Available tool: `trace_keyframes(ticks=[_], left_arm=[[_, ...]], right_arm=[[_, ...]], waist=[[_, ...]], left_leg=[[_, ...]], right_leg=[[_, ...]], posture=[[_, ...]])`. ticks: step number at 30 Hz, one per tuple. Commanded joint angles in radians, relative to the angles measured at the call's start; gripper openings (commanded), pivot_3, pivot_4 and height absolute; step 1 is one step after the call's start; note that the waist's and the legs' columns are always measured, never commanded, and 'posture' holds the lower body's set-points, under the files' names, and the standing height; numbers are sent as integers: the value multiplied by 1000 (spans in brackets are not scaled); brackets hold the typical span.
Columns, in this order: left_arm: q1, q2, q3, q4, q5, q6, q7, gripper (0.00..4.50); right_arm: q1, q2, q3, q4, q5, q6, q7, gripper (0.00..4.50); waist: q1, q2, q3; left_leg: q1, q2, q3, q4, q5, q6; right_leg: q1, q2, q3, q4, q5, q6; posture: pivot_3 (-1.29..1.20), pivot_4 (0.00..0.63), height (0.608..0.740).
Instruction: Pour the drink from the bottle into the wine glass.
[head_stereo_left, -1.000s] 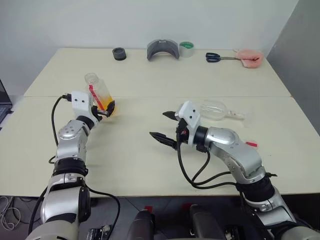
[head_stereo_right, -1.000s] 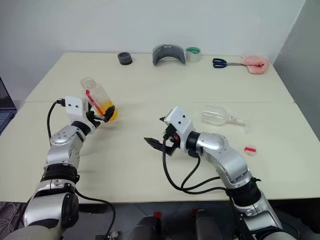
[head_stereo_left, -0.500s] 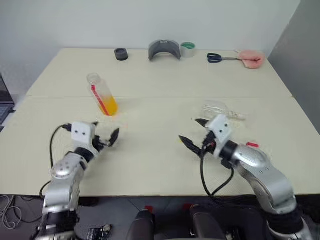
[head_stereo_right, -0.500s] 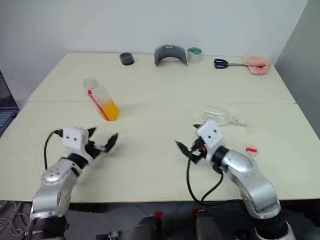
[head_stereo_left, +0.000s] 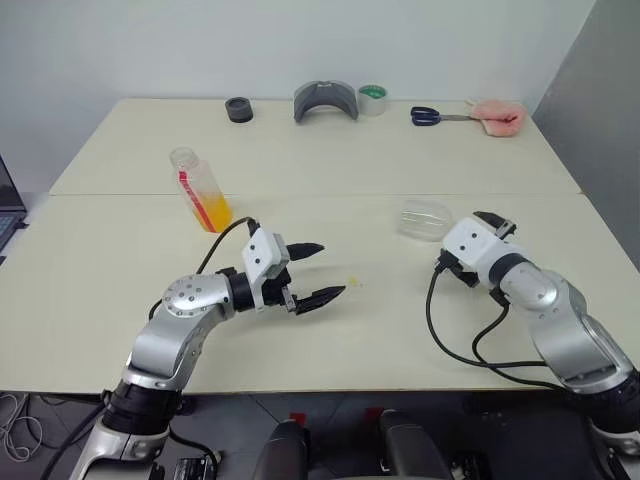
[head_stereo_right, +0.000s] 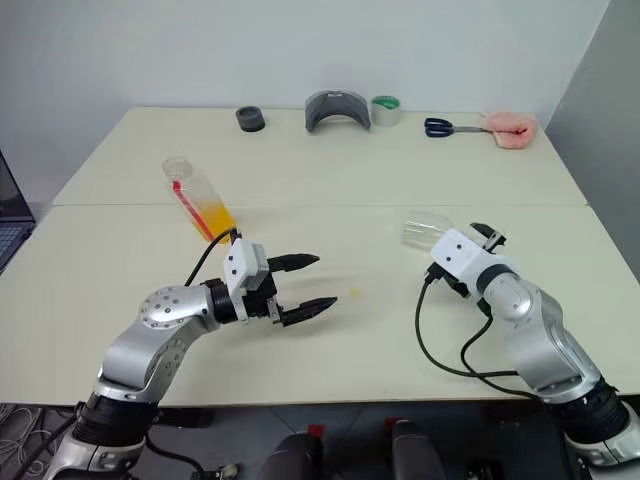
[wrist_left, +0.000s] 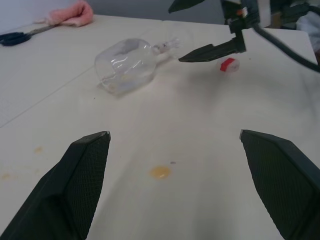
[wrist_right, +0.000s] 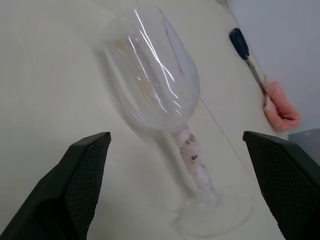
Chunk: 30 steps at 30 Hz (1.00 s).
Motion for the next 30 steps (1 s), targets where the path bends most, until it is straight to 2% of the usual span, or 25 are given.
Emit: trace_keyframes(ticks=[1, 7, 15, 26, 28, 30], left_arm=[[-34, -11, -13, 49, 18, -56, -38, 4472], [-64, -49, -24, 119, 43, -114, -54, 4472], [-80, -97, -18, 138, 44, -112, -39, 4472], [-97, -122, -17, 121, 45, -71, -12, 4472], [-98, -126, -16, 119, 45, -67, -7, 4500], [-98, -127, -15, 116, 46, -63, -2, 4500]], right_arm=[[-36, -16, 59, 39, -116, -49, 12, 4500], [-108, 37, 151, 173, -278, -29, 17, 4500], [-174, 84, 196, 341, -445, -93, 0, 4500], [-198, 153, 163, 539, -485, -196, -22, 4500], [-203, 163, 155, 558, -486, -208, -23, 4135], [-208, 170, 152, 579, -487, -221, -21, 3587]], waist=[[0, 0, 0], [1, 0, 0], [2, 0, 0], [0, 0, 0], [-1, 0, 0], [-1, 0, 0]], left_leg=[[0, 0, 0, 0, 0, 0], [-1, -1, 0, 1, 0, 0], [-1, -1, -1, 2, 0, 0], [-1, -1, 0, 2, 0, 0], [-1, -1, 0, 2, 0, 0], [-1, -1, 0, 2, 0, 0]], right_leg=[[0, 0, 0, 0, 0, 0], [0, -1, 0, 0, 0, 0], [0, -1, 0, 0, 0, 0], [0, -1, 0, 1, 0, 0], [0, -1, 0, 1, 0, 0], [0, -1, 0, 1, 0, 0]], posture=[[0, 150, 740], [0, 150, 740], [0, 150, 740], [0, 150, 740], [0, 150, 740], [0, 150, 740]])
